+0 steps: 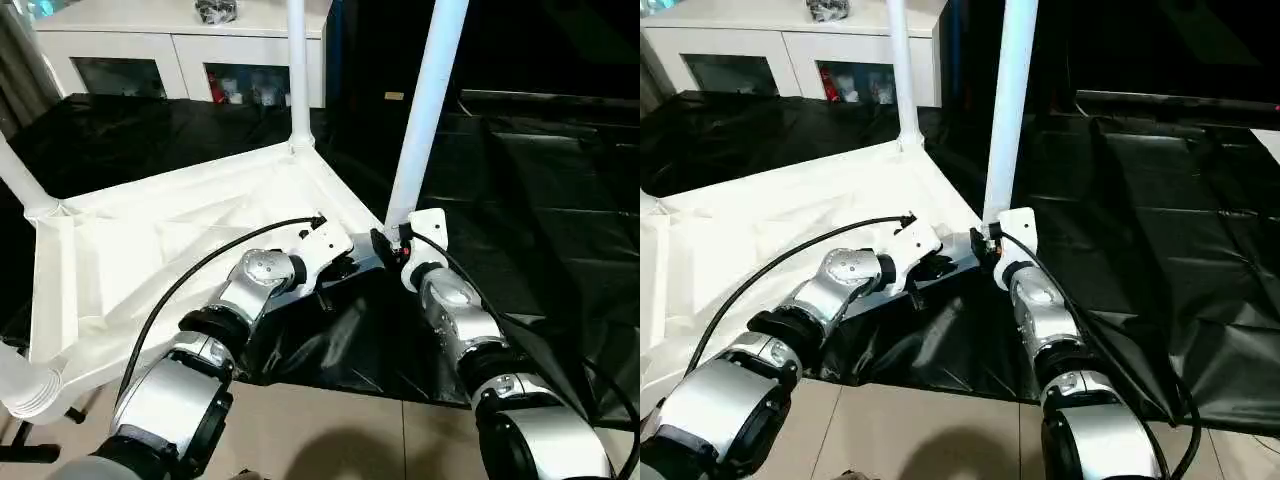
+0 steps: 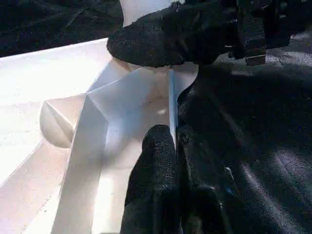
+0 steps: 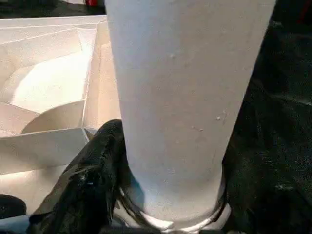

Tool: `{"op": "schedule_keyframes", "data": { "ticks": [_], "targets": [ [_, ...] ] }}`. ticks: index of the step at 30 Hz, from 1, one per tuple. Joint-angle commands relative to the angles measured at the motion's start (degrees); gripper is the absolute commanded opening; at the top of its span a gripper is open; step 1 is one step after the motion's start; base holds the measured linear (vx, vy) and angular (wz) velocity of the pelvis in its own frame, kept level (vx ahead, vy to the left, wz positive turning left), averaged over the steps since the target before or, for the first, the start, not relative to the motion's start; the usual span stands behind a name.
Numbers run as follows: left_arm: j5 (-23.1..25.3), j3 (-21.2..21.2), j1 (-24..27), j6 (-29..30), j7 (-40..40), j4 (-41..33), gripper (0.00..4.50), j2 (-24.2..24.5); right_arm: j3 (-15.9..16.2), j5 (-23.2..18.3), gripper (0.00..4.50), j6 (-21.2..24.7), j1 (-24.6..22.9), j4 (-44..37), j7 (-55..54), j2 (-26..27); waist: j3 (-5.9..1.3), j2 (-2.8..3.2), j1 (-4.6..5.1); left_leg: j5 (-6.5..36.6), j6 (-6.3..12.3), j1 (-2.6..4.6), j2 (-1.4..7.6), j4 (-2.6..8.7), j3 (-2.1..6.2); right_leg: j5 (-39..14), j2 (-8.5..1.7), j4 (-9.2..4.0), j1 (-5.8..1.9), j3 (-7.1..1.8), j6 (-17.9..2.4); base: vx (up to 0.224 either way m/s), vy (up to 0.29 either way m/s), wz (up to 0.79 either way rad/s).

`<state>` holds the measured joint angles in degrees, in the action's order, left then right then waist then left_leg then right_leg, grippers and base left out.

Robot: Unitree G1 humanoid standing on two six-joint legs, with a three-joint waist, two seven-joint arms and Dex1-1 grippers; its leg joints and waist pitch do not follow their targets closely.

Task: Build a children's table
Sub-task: Rotate leg to tighten

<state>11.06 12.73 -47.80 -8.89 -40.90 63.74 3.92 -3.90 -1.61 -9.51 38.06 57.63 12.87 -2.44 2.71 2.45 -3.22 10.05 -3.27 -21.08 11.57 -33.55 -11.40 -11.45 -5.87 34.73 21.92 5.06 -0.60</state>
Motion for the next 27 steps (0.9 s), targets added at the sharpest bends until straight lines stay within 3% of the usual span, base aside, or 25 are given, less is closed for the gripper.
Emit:
{"op": "schedule_keyframes", "data": {
  "ticks": [1, 5, 8, 10, 16, 17, 19, 21, 26, 27],
  "targets": [
    [0.35, 2.02, 0.82, -1.75, -0.31, -1.01, 0.00, -2.66, 3.87, 0.52, 3.36, -0.94, 0.00, -0.69, 3.79, 4.50, -3.08, -0.29, 0.29, 20.53, 1.16, 0.94, 1.77, 4.65, 1.32, -18.17, -3.19, -5.63, -1.39, -2.69, -10.82, 0.000, 0.000, 0.00],
    [-0.45, 1.16, 1.84, -3.98, -3.47, -1.93, 0.00, 0.42, 3.90, 0.33, 3.81, -2.04, -1.03, -1.82, 6.18, 1.64, -3.19, -0.27, 0.26, 18.87, 2.13, 0.63, 1.73, 4.55, 1.29, -16.96, -3.30, -5.47, -1.69, -2.69, -11.21, 0.000, 0.000, 0.00],
    [-1.26, 0.72, 2.51, -5.46, -6.54, -2.43, 0.00, 2.16, 3.84, -0.06, 3.81, -2.37, -1.60, -2.56, 8.60, -0.17, -3.33, -0.21, 0.27, 16.21, 3.09, 0.41, 1.70, 4.39, 1.14, -14.21, -3.28, -5.21, -1.89, -2.73, -11.54, 0.000, 0.000, 0.00],
    [-2.12, 0.35, 3.09, -6.59, -10.16, -2.67, 0.00, 3.93, 3.82, -0.12, 3.81, -2.61, -1.76, -2.75, 12.10, -2.46, -3.60, -0.22, 0.27, 12.61, 4.34, -0.13, 1.63, 4.05, 1.04, -9.23, -3.18, -4.52, -2.41, -2.64, -12.94, 0.000, 0.000, 0.00],
    [-3.70, -0.03, 3.86, -8.24, -18.23, -2.97, 0.00, 7.28, 5.67, -0.53, 3.81, -1.48, -1.98, -3.27, 27.43, -7.58, -3.97, 0.02, -0.48, 8.40, 7.02, -0.06, 1.93, 3.31, 0.72, -0.85, -2.90, -3.34, -2.47, -2.53, -15.73, 0.000, 0.000, 0.00],
    [-4.10, -0.03, 3.94, -8.36, -20.05, -3.08, 0.00, 7.74, 6.14, -0.71, 3.81, -1.25, -1.85, -3.09, 30.73, -8.45, -3.97, -0.21, -0.52, 8.00, 7.20, -0.02, 2.04, 3.30, 0.72, 0.03, -2.91, -3.23, -2.42, -2.53, -16.03, 0.000, 0.000, 0.00],
    [-4.54, -0.03, 4.09, -8.45, -21.95, -3.35, 0.00, 8.20, 6.44, -1.18, 3.81, -1.17, -1.70, -3.06, 33.92, -9.23, -3.88, -0.28, -0.52, 8.74, 7.43, 0.02, 2.01, 3.32, 0.66, -0.41, -2.81, -3.23, -2.37, -2.45, -16.47, 0.000, 0.000, 0.00],
    [-5.21, 0.08, 4.38, -8.52, -25.29, -3.88, 0.00, 9.07, 6.61, -2.50, 3.48, -0.26, -1.25, -3.21, 39.42, -10.33, -3.80, -0.41, -0.54, 9.78, 7.24, 0.06, 2.05, 3.33, 0.66, -2.06, -2.85, -3.32, -2.36, -2.48, -16.53, 0.000, 0.000, 0.00],
    [-5.50, 0.49, 4.58, -8.57, -29.23, -4.06, 0.00, 10.45, 7.96, -3.18, 3.13, 1.13, -0.81, -3.14, 46.72, -11.75, -3.64, -0.27, -0.53, 11.26, 6.48, 0.09, 2.17, 3.40, 0.69, -5.01, -2.90, -3.53, -2.17, -2.60, -16.35, 0.000, 0.000, 0.00],
    [-5.51, 0.62, 4.63, -8.72, -30.13, -4.03, 0.00, 10.91, 8.39, -3.14, 3.06, 1.37, -0.73, -2.96, 48.47, -12.05, -3.66, -0.95, -0.50, 11.13, 6.36, 0.03, 2.19, 3.43, 0.65, -5.51, -2.91, -3.58, -2.26, -2.62, -16.08, 0.000, 0.000, 0.00]
  ]
}}
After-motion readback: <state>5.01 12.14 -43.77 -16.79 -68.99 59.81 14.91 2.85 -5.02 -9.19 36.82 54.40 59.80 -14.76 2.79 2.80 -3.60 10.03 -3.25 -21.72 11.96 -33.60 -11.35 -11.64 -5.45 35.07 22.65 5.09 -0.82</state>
